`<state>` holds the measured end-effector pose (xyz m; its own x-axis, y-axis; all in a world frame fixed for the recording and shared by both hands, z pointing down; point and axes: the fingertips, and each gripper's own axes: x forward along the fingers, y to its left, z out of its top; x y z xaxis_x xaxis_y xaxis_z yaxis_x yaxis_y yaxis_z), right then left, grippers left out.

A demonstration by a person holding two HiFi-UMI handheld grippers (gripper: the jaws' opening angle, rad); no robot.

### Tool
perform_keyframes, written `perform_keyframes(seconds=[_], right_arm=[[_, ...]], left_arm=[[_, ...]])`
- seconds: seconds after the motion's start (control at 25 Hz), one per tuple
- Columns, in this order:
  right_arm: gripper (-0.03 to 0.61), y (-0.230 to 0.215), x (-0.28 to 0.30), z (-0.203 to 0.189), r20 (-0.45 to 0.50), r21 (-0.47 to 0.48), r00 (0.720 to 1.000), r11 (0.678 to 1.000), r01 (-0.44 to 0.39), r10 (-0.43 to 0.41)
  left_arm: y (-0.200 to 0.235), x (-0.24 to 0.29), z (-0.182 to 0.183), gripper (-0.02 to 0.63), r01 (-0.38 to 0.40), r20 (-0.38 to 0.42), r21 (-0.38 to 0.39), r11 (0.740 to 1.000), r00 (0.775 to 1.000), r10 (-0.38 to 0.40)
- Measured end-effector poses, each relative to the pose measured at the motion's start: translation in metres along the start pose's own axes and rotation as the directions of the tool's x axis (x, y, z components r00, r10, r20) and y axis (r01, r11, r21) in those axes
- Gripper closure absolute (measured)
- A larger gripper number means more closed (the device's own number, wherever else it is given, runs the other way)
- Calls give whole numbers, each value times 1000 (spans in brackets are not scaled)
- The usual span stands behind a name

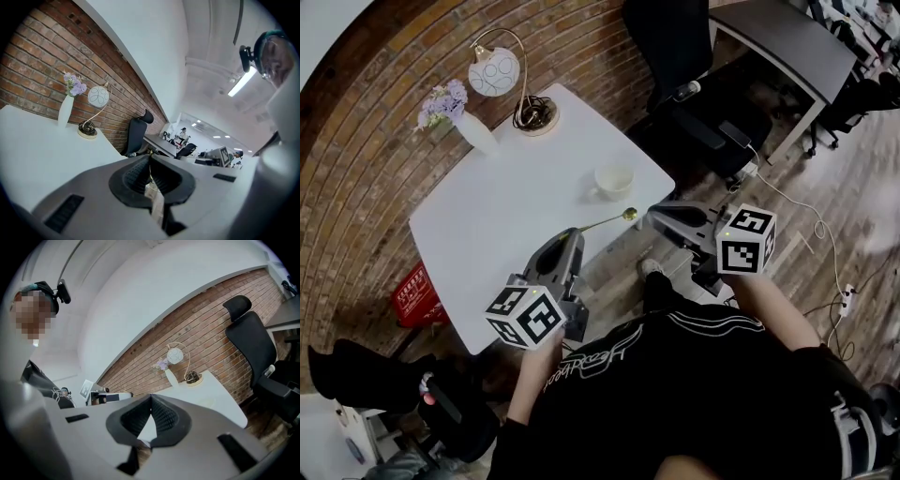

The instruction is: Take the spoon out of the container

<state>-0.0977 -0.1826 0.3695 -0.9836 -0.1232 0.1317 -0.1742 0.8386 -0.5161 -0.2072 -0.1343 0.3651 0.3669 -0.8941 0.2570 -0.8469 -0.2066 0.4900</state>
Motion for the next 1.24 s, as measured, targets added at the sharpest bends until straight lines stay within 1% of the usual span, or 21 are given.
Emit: perform_keyframes(seconds=[0.12,0.32,0.56,0.92,1.24], right_arm=[[581,6,-1,-1,16,8,1000,1000,0,0],[581,10,-8,-3,9,-51,999,998,45,-45],[581,9,-12,-7,16,-30,999,998,50,-50],[581,0,-10,0,20,-21,999,999,47,-47],[581,-12,-8,6,19,-30,998,998,53,-53]], left_arm=[[-5,-5,-6,606,6,-10,0,1000,1000,-6],[-11,-10,-12,606,14,-11,5,1000,1000,-14],[-14,-11,-13,606,11,-9,5,1000,1000,-11],[-12,-7,-4,606,0,-2,1,1000,1000,0],[-8,8,-4,606,4,-13,-2,1000,1000,-4]])
